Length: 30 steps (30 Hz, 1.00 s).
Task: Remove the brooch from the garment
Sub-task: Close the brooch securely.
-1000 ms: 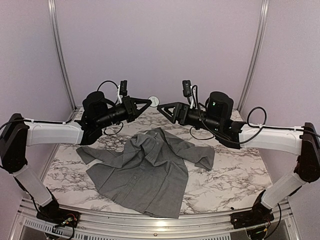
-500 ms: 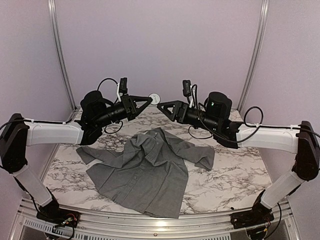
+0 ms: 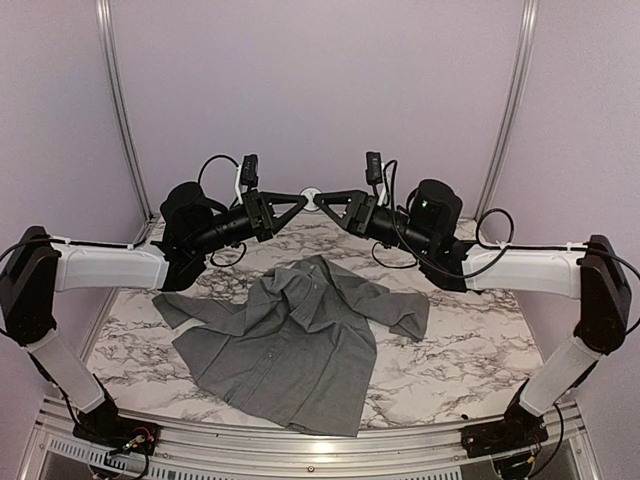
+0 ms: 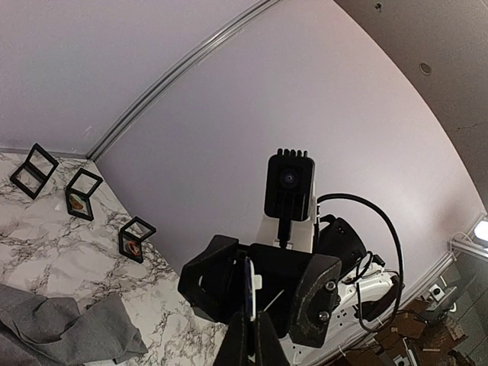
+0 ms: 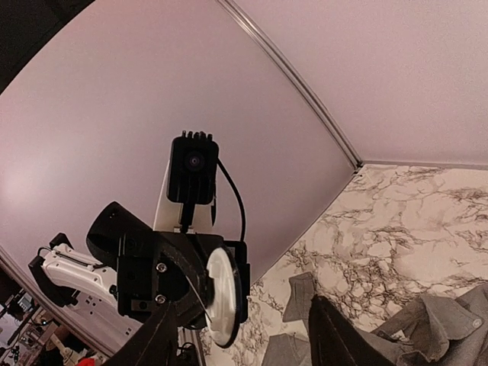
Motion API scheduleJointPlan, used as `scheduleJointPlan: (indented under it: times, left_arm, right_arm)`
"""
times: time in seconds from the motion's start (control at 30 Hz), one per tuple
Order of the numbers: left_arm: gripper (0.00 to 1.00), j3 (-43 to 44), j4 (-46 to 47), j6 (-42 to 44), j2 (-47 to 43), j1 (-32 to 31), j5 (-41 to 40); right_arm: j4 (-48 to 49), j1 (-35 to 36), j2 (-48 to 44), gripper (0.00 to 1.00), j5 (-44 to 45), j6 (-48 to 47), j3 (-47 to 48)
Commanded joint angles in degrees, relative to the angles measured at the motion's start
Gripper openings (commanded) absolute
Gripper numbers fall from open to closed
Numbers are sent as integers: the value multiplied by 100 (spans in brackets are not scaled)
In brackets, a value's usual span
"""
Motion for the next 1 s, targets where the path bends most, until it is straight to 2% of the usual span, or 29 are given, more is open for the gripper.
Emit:
scheduleJointPlan:
  times: [0.0,0.97]
  left_arm:
    - [0,0,169,41,124,-51,158]
    - [0,10,-19,243,-4,-112,127]
  right_arm:
    - [297,-36,110,54,-153,148,271]
    - [472,-37,217,22,-317,355,141]
